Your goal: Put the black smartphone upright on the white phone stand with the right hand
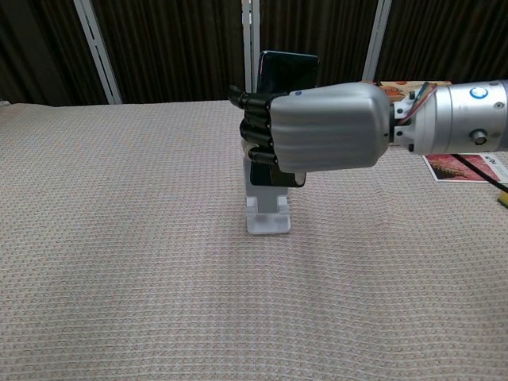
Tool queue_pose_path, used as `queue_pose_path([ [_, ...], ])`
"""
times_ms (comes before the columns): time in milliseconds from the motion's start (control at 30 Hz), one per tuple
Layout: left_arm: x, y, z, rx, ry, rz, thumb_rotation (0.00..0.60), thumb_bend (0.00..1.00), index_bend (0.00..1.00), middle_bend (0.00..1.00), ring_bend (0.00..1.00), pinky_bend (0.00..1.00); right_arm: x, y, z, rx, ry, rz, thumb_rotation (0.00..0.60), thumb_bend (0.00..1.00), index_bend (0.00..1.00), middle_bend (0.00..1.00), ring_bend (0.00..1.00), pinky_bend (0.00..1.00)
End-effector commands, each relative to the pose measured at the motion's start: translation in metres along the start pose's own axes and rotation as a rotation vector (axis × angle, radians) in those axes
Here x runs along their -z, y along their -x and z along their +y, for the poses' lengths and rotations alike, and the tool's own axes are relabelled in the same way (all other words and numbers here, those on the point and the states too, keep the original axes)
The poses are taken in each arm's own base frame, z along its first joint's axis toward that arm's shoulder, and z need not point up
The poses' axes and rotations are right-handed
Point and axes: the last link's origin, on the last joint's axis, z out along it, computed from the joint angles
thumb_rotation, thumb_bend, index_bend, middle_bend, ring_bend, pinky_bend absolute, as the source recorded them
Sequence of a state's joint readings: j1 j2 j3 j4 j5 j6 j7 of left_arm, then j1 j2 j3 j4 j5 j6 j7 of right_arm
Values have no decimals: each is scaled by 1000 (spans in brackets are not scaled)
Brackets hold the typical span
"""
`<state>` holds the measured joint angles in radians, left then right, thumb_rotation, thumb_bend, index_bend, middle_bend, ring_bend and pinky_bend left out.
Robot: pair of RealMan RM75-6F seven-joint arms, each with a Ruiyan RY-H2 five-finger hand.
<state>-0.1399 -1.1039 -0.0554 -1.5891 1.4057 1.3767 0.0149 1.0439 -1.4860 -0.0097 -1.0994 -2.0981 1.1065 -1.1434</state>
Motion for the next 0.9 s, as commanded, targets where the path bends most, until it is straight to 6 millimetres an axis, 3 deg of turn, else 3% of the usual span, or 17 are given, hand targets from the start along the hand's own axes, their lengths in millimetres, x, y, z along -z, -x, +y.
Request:
queue_pose_path([
  [33,-1,-1,-2,4,-5,-2,600,0,0,0,0,0,-9,-1,-3,25,-10,-8,600,223,456,442,354,201],
  [367,-5,-1,-5,7,-17,-10,600,0,0,0,0,0,-28,-2,-22,79,-47,-74,600,225,461,443,351,198],
  [900,-7,2,-8,-3,-31,-16,600,0,0,0,0,0,-23,-5,-41,87,-92,-115,600,225,465,446,344,192],
])
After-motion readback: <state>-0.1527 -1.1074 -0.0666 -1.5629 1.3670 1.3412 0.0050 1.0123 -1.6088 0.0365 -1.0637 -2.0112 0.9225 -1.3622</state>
